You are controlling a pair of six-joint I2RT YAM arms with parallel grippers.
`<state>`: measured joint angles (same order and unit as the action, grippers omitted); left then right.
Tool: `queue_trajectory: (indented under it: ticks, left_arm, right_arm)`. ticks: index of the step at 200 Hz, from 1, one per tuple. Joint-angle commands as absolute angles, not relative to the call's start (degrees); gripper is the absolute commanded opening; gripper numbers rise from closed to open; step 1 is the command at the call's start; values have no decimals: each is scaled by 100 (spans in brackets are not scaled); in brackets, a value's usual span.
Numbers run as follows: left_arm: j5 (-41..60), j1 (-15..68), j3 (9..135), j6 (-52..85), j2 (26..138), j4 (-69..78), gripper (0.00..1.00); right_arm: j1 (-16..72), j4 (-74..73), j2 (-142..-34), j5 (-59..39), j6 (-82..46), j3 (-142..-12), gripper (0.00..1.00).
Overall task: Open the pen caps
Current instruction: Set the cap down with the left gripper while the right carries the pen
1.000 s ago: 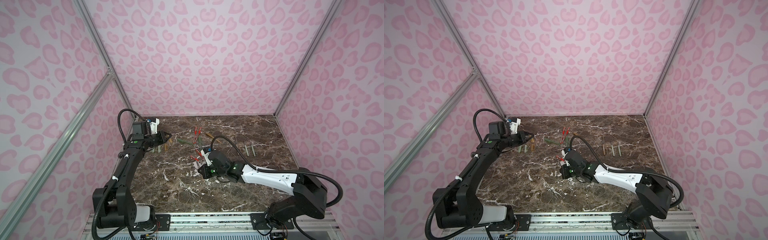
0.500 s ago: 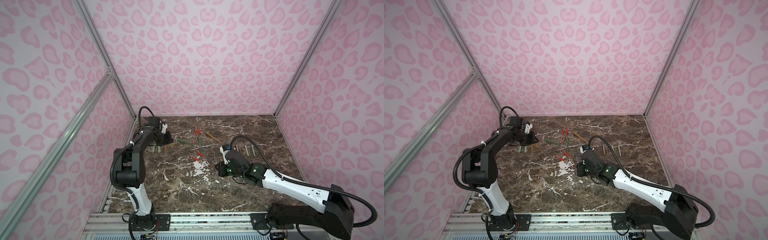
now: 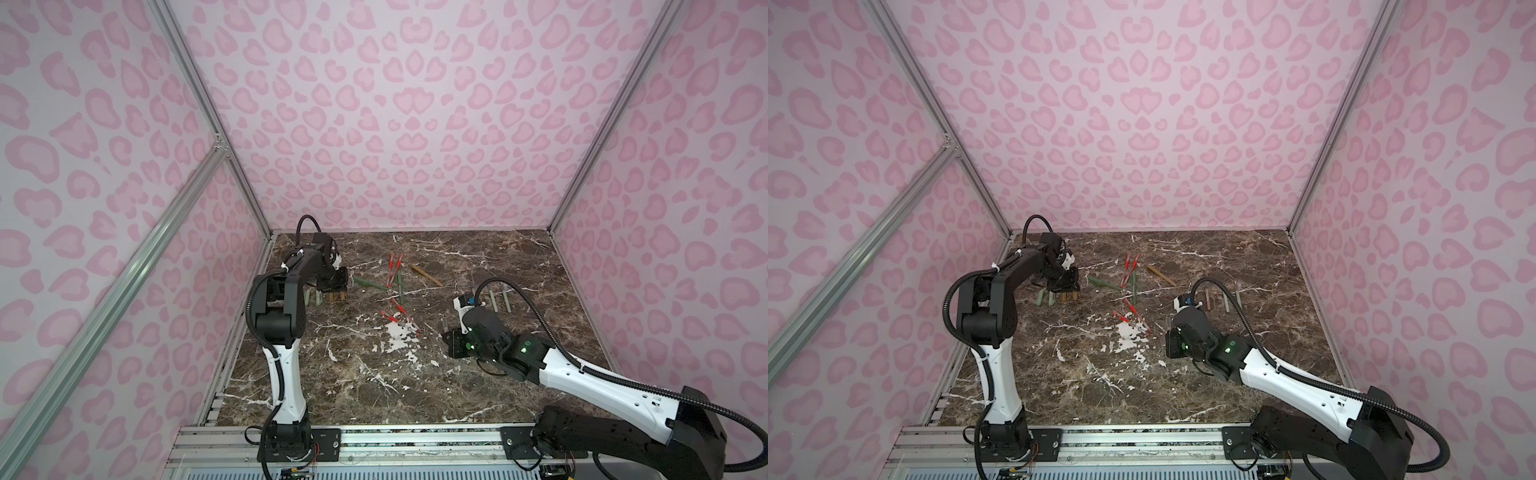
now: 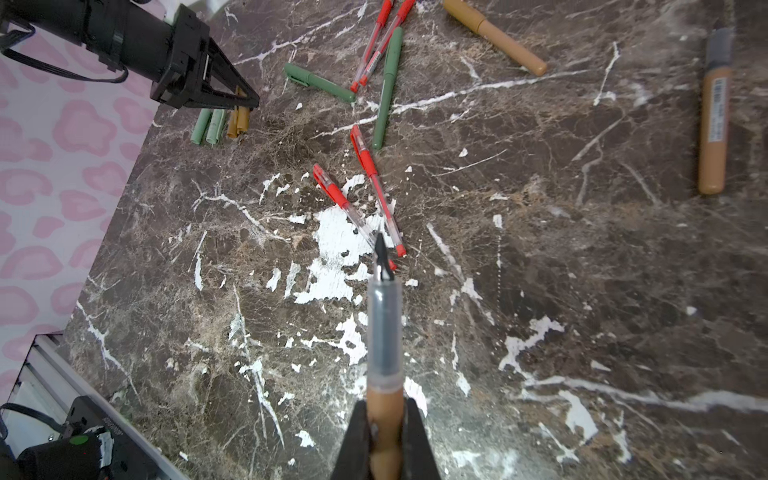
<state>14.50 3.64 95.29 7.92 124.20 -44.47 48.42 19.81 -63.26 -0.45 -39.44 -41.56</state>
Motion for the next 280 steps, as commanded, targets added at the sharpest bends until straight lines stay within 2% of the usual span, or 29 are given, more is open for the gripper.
queue_trajectory:
  ticks: [1,28,57,100,131,135,186,213,280]
  left_arm:
    - [1181,356,9715,661,12590,-4770,8]
    - [1072,360,9750,659,12686,-4777,13]
    - [1099,378,9839,680,12773,-4847,23]
    - [1234,395,9776,768,12469,-4852,33]
    - [1323,404,9584,870,12003,-4808,35]
    - [1361,400,9541,877,11938,-4795,40]
    - [1584,422,8619,927,10493,-4421,49]
    - [1674,422,7928,906,9546,-4075,63]
    - [1659,420,6115,547,7231,-3053,88]
  right_arm:
    - [4817,2011,-6329,44,-3905,-4135,0]
    - [4790,2150,-6324,9,-3889,-4236,0]
    - [4765,2211,-6291,44,-3863,-4279,0]
    - [4653,2287,-6214,118,-3799,-4312,0]
    - [4445,2363,-6203,78,-3686,-4389,0]
    - [4397,2372,-6218,50,-3652,-4403,0]
    - [3817,2688,-6670,-174,-3210,-4900,0]
    - [3492,2958,-7063,-210,-2877,-5303,0]
    - [2530,3368,-8311,-654,-2196,-6325,0]
